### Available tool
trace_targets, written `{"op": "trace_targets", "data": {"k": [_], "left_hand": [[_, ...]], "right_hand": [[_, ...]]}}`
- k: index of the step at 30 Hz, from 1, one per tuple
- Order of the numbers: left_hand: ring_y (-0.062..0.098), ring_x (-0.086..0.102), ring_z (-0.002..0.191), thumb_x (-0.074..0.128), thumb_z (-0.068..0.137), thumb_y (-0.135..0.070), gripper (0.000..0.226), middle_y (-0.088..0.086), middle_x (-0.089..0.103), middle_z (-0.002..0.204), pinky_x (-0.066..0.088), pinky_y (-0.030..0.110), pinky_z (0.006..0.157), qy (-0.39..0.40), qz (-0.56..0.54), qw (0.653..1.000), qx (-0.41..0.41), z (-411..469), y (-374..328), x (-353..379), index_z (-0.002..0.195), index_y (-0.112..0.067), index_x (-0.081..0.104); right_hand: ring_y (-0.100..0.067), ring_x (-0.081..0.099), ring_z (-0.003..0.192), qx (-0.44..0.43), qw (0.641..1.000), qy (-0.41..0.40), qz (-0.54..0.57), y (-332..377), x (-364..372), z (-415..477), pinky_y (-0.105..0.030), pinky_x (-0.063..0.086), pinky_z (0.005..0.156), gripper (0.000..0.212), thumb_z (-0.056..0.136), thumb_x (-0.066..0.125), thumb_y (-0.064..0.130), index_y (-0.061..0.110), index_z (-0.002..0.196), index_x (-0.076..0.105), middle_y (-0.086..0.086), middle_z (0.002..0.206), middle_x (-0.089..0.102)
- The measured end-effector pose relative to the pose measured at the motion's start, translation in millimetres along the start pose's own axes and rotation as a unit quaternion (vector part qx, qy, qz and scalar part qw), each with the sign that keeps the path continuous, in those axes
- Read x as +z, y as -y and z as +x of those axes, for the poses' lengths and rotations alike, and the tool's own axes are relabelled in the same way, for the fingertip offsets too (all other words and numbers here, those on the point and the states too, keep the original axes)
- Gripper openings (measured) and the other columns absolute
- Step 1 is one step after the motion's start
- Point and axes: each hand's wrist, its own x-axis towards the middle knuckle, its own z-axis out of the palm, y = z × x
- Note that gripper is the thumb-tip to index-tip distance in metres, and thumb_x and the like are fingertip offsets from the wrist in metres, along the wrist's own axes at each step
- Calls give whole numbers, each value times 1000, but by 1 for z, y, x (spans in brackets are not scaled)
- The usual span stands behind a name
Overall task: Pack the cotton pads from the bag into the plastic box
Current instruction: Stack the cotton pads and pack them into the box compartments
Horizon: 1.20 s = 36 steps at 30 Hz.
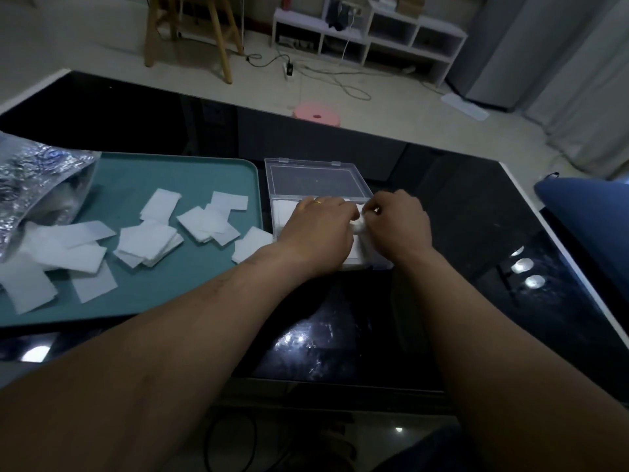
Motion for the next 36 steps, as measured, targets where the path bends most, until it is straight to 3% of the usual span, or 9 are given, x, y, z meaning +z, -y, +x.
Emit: {"op": "trace_targets", "data": {"k": [7, 11, 15, 17, 20, 26, 30, 33, 36], "left_hand": [[26, 55, 123, 51, 98, -22, 31, 0, 64, 131, 37, 42, 106, -54, -7, 998, -39, -26, 39, -60, 126, -24, 64], [28, 58, 119, 52, 98, -24, 29, 4, 64, 126, 44, 49, 101, -56, 20, 994, -88, -56, 89, -103, 123, -25, 65], [30, 62, 114, 55, 93, -32, 28, 3, 67, 121, 48, 46, 98, -27, 56, 984, -168, -95, 144, -136, 118, -27, 67], [27, 63, 109, 59, 93, -34, 24, 0, 69, 114, 50, 41, 93, 5, 67, 979, -190, -109, 156, -140, 115, -28, 67], [23, 61, 109, 60, 93, -39, 26, -4, 67, 113, 48, 40, 94, 52, 62, 982, -169, -116, 157, -137, 117, -31, 64], [19, 58, 112, 55, 97, -40, 28, -8, 64, 119, 37, 40, 97, 69, 39, 989, -126, -98, 136, -131, 123, -31, 60], [20, 57, 111, 53, 98, -38, 27, -8, 65, 118, 37, 41, 96, 82, 37, 987, -131, -98, 134, -130, 122, -30, 61], [18, 58, 107, 55, 96, -37, 25, -11, 65, 111, 42, 39, 94, 63, 9, 986, -152, -102, 136, -132, 120, -30, 62], [17, 63, 99, 61, 94, -33, 24, -11, 66, 104, 50, 35, 89, 35, -99, 974, -202, -103, 134, -134, 116, -25, 67]], "right_hand": [[-19, 63, 91, -43, 996, -42, 71, 51, -16, 1, -39, 56, 80, 17, 97, 57, 29, 22, 100, 73, 1, 99, 69], [-17, 61, 86, -139, 983, 35, 118, 112, -19, -21, -33, 48, 75, 16, 96, 58, 25, 21, 96, 74, 2, 96, 72], [-29, 66, 103, -183, 969, 163, 39, 154, -5, -34, -37, 54, 87, 20, 95, 59, 26, 24, 109, 73, -3, 111, 74], [-29, 65, 111, -180, 959, 219, -12, 160, -5, -32, -32, 49, 87, 31, 92, 60, 21, 28, 121, 70, -1, 122, 70], [-21, 62, 105, -178, 938, 292, -54, 164, -10, -28, -32, 48, 86, 48, 89, 65, 18, 29, 136, 60, 3, 125, 67], [-25, 60, 113, -193, 922, 315, -114, 165, -3, -29, -42, 53, 96, 69, 81, 80, 34, 43, 142, 48, 4, 128, 64], [-22, 55, 100, -231, 900, 327, -174, 173, -6, -29, -34, 45, 82, 45, 87, 75, 33, 36, 130, 60, 1, 119, 63], [-17, 58, 89, -226, 912, 332, -87, 173, -17, -26, -30, 42, 71, 18, 92, 73, 28, 27, 108, 68, 6, 102, 65], [-15, 66, 84, -131, 935, 295, 150, 171, -22, -25, -32, 49, 73, 19, 88, 81, 24, 20, 100, 67, 2, 94, 71]]}}
